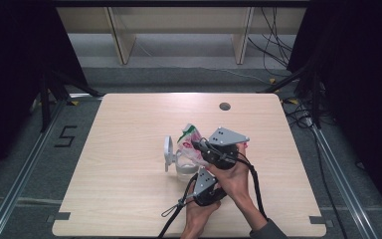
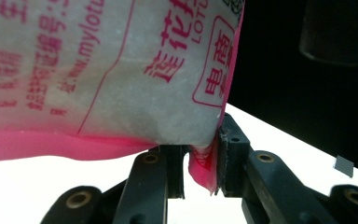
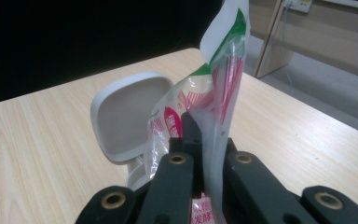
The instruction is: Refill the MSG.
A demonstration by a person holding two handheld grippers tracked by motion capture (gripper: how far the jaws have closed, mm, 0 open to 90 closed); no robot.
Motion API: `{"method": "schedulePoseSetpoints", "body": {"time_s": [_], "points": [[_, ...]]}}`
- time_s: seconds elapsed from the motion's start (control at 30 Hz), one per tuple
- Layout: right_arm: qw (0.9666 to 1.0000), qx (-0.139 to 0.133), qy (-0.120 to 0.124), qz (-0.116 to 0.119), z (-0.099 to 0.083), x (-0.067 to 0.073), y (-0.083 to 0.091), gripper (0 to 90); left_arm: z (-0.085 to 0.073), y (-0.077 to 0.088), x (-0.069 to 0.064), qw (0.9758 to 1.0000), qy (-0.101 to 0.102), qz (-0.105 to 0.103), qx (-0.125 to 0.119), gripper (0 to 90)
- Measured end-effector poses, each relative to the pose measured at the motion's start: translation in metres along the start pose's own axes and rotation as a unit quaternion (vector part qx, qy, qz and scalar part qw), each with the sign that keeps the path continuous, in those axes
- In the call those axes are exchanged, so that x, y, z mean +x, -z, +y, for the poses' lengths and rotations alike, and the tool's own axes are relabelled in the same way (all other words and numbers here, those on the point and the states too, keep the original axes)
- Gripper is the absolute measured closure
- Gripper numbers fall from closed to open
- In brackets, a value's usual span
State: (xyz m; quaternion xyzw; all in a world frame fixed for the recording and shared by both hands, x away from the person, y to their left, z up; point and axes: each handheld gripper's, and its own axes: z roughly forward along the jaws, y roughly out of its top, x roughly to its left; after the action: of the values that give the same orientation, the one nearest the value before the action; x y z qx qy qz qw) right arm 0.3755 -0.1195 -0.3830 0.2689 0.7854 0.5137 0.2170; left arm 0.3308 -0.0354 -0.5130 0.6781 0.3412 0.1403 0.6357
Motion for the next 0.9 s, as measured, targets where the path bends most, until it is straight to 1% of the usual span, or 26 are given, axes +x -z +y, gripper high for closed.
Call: {"method": "schedulePoseSetpoints", "body": {"time_s": [0.03,0.07,0.1,0.13,0.17,0.2,0.23,0.27,0.3,0.33,0.37,0.4,0.43,0.47,0.5,0.53,0.6,0.63,0.67,0.73,0.77,0.8,0.83,0.87,0.9], "points": [[0.9999,0.009,0.000,0.007,-0.0002,-0.0005,0.0001,90.0,-0.0003,-0.0006,0.0001,1.0000,0.000,-0.001,-0.002,75.1],[0.9999,0.009,0.007,0.002,-0.0005,-0.0010,-0.0005,90.0,-0.0007,-0.0010,0.0005,1.0000,-0.001,-0.001,-0.003,75.1],[1.0000,0.004,-0.001,0.001,-0.0009,0.0010,-0.0021,90.0,-0.0010,-0.0013,0.0012,1.0000,-0.002,-0.004,-0.005,75.2],[1.0000,0.007,0.001,0.003,-0.0005,0.0005,-0.0016,90.0,-0.0008,-0.0008,0.0013,1.0000,-0.006,-0.003,-0.002,75.2],[1.0000,0.007,-0.001,0.007,-0.0002,-0.0005,-0.0007,90.0,-0.0005,-0.0006,0.0006,1.0000,0.000,-0.003,-0.005,75.2],[1.0000,0.004,-0.003,0.007,-0.0004,-0.0005,-0.0011,90.0,0.0000,0.0001,0.0003,1.0000,0.000,-0.001,-0.002,75.2],[0.9999,0.007,-0.003,0.008,-0.0004,-0.0006,-0.0009,90.0,0.0001,0.0000,0.0002,1.0000,0.000,-0.001,-0.002,75.2],[1.0000,0.002,-0.004,0.001,-0.0011,0.0007,-0.0024,90.0,-0.0004,-0.0008,0.0005,1.0000,0.000,-0.002,-0.005,75.1],[1.0000,0.006,0.000,0.005,-0.0012,0.0005,-0.0029,90.0,-0.0008,-0.0011,0.0011,1.0000,0.000,-0.005,-0.006,75.1],[0.9999,0.006,-0.002,0.010,-0.0010,0.0006,-0.0033,90.0,-0.0006,-0.0005,0.0014,1.0000,-0.005,-0.004,-0.001,75.2],[1.0000,0.005,-0.001,0.002,-0.0005,0.0010,-0.0018,90.0,-0.0005,-0.0003,0.0009,1.0000,-0.002,-0.004,-0.006,75.2],[0.9999,0.010,0.002,0.006,0.0004,0.0007,-0.0001,90.0,-0.0004,-0.0007,0.0007,0.9999,0.000,-0.004,-0.012,75.2],[1.0000,0.003,-0.002,0.001,0.0003,0.0019,-0.0007,90.0,0.0001,-0.0009,0.0011,0.9999,0.002,-0.008,-0.010,75.2],[1.0000,0.003,0.005,0.003,-0.0004,0.0012,-0.0027,90.0,-0.0002,-0.0011,0.0013,0.9999,0.001,-0.007,-0.008,75.2],[0.9999,0.013,-0.003,0.004,-0.0013,0.0011,-0.0026,90.0,-0.0015,-0.0014,0.0014,1.0000,0.000,-0.001,-0.003,75.2],[0.9999,0.012,-0.004,0.006,-0.0027,-0.0004,-0.0043,90.0,-0.0022,-0.0015,0.0021,1.0000,-0.001,-0.003,-0.001,75.2],[0.9999,0.010,-0.005,0.004,-0.0019,-0.0008,-0.0025,90.0,-0.0013,0.0001,0.0013,1.0000,-0.004,0.000,0.000,75.3],[0.9999,0.009,-0.006,0.008,-0.0005,-0.0001,-0.0006,90.0,-0.0005,-0.0002,0.0011,1.0000,-0.005,-0.003,-0.006,75.3],[0.9999,0.007,0.000,0.008,0.0009,0.0003,0.0003,90.0,0.0010,0.0011,0.0003,1.0000,-0.002,0.002,-0.003,75.3],[1.0000,0.001,0.006,0.000,0.0005,0.0020,-0.0022,90.0,0.0001,-0.0006,0.0009,0.9999,0.002,-0.006,-0.010,75.3],[0.9999,0.013,-0.005,0.003,-0.0003,0.0028,-0.0020,90.0,-0.0002,-0.0004,0.0010,1.0000,0.002,-0.006,-0.008,75.2],[1.0000,0.007,-0.003,0.006,-0.0015,0.0017,-0.0042,90.0,-0.0003,0.0007,0.0010,1.0000,-0.001,0.001,-0.002,75.2],[0.9999,0.006,0.000,0.013,-0.0016,0.0014,-0.0048,90.0,-0.0010,-0.0002,0.0018,1.0000,-0.001,-0.005,-0.006,75.3],[0.9999,0.011,0.002,0.006,-0.0009,0.0016,-0.0026,90.0,-0.0013,-0.0003,0.0017,1.0000,-0.001,-0.004,-0.006,75.3],[0.9999,0.009,0.002,0.005,-0.0003,0.0015,-0.0020,90.0,-0.0009,0.0003,0.0012,1.0000,-0.001,-0.001,-0.002,75.3]]}}
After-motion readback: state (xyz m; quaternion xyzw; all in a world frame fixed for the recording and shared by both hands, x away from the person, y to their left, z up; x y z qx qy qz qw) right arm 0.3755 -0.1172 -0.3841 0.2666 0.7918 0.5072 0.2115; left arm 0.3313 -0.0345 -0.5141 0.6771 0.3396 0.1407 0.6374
